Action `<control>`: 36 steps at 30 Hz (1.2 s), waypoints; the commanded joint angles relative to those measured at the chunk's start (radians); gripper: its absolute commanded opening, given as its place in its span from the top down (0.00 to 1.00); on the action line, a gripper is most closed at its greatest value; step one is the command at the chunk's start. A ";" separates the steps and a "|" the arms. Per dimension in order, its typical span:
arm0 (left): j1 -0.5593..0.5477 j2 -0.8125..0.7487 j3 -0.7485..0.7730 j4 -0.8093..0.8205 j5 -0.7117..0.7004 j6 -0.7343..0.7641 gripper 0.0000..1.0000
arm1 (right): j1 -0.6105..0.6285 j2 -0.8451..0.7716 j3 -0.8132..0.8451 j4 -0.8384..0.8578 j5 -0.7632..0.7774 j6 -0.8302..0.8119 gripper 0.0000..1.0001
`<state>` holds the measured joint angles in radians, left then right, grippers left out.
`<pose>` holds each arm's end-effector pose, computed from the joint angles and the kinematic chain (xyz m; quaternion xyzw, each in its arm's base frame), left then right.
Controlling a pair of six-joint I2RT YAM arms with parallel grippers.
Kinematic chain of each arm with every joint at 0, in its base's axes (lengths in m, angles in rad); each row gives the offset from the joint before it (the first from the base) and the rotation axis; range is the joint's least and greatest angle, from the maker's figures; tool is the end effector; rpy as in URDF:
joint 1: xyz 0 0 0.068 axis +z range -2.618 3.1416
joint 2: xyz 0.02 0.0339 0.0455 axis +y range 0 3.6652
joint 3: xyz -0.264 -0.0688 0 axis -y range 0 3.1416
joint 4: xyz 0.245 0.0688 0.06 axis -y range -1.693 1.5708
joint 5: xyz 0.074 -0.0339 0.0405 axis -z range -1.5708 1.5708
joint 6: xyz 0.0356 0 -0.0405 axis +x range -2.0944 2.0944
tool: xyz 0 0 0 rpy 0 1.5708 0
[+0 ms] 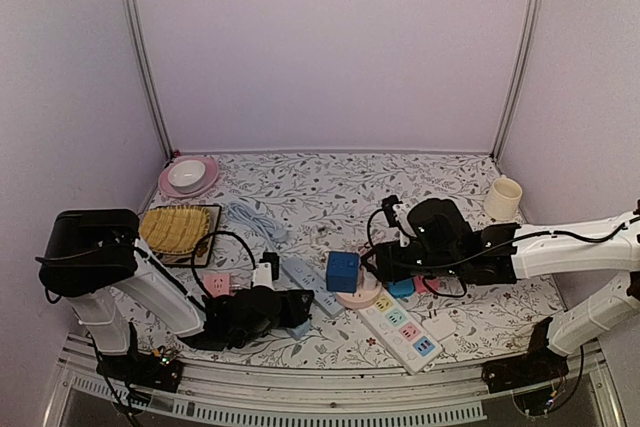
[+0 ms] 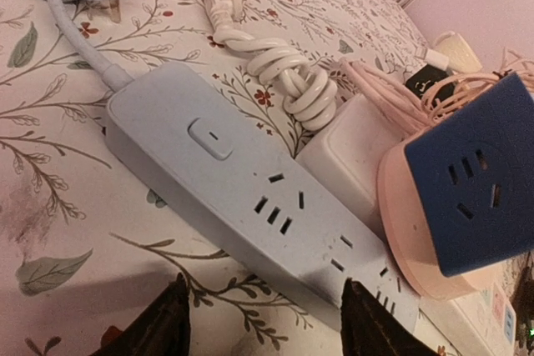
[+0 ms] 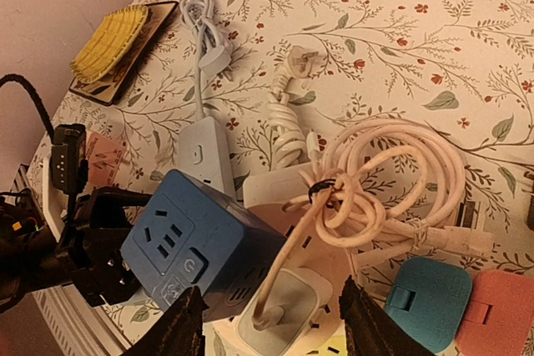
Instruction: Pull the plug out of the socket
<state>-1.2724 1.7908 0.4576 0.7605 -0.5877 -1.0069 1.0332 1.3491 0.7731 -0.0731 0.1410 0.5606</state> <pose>0.1014 -0.2625 0.0910 -0.0262 0.8514 -0.3099 0.4225 0.1513 0.2441 0.2219 -0.1787 0.8760 0.2732 0.3552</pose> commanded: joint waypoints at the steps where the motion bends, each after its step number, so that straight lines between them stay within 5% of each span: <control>1: -0.022 0.010 0.004 -0.037 -0.010 0.017 0.38 | 0.020 -0.016 -0.023 -0.065 0.082 0.022 0.44; 29: -0.030 0.009 0.009 -0.034 -0.016 0.028 0.38 | 0.125 0.195 0.086 -0.151 0.251 0.081 0.45; 36: -0.034 0.007 0.009 -0.029 -0.019 0.037 0.38 | 0.129 0.231 0.110 -0.149 0.246 0.070 0.55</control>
<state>-1.2839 1.7908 0.4591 0.7593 -0.5938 -0.9947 1.1618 1.5402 0.8673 -0.1741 0.3611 0.6331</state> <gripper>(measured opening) 0.622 0.488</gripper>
